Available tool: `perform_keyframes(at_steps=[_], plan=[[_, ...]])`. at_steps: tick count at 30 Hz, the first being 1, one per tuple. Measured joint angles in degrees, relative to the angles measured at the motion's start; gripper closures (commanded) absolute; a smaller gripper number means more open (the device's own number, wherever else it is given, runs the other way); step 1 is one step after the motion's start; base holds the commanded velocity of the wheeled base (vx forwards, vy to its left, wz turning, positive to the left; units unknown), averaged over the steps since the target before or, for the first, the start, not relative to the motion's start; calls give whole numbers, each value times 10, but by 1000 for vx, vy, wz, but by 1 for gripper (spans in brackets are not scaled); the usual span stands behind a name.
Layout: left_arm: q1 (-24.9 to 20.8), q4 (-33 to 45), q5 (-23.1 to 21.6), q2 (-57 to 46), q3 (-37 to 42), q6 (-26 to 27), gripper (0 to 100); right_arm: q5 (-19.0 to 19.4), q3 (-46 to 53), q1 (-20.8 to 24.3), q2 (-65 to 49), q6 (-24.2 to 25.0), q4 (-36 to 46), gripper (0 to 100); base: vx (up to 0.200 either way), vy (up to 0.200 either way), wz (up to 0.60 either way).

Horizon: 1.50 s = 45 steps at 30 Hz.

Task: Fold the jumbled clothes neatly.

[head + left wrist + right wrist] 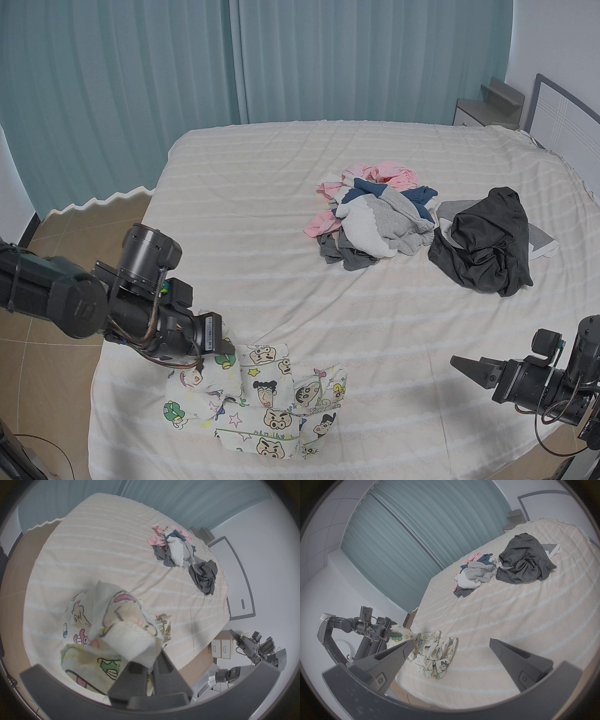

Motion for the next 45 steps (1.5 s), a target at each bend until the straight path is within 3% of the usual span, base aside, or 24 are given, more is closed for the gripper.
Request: perform_keyframes(at_steps=[6, 17, 18, 34, 45], plan=[[-47, -52, 20, 35, 2, -44, 100, 0, 0, 1, 0, 0, 0, 0, 0, 0, 0], [-96, -82, 21, 74, 4, -68, 100, 0, 0, 1, 0, 0, 0, 0, 0, 0, 0], [-100, -83, 21, 75, 4, -69, 0, 0, 0, 1, 0, 0, 0, 0, 0, 0, 0], [-138, -97, 19, 81, 7, -97, 0, 0, 0, 1, 0, 0, 0, 0, 0, 0, 0], [-106, -117, 1, 8, 66, -100, 0, 0, 0, 5, 3, 0, 0, 0, 0, 0, 0]])
